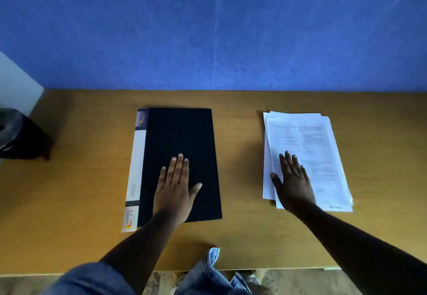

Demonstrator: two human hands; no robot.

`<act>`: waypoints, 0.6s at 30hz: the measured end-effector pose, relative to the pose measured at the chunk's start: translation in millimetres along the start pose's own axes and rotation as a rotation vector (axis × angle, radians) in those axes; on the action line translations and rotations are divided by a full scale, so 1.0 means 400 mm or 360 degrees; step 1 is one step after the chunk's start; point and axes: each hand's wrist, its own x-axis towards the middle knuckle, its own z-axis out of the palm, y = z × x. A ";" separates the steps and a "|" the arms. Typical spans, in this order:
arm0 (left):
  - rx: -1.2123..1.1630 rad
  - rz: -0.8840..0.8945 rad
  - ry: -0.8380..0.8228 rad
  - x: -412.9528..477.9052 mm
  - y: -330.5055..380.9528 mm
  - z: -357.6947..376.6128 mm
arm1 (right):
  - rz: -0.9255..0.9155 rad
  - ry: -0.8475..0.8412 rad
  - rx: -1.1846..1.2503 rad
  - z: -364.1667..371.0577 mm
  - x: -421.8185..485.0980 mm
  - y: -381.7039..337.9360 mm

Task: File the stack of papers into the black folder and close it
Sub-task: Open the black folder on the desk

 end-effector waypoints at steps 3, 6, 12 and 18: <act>0.0022 -0.0018 -0.0022 -0.022 0.002 0.034 | 0.0050 -0.0118 -0.0086 0.019 -0.016 0.009; 0.0028 -0.0027 -0.0035 -0.038 -0.002 0.068 | 0.0030 -0.0177 -0.0091 0.041 -0.031 0.009; 0.0041 -0.0024 -0.0074 -0.043 -0.008 0.073 | 0.0033 -0.0164 -0.0040 0.038 -0.027 0.002; -0.0122 -0.0046 0.0010 -0.103 -0.049 0.039 | -0.0057 -0.0094 0.0099 0.014 -0.054 -0.039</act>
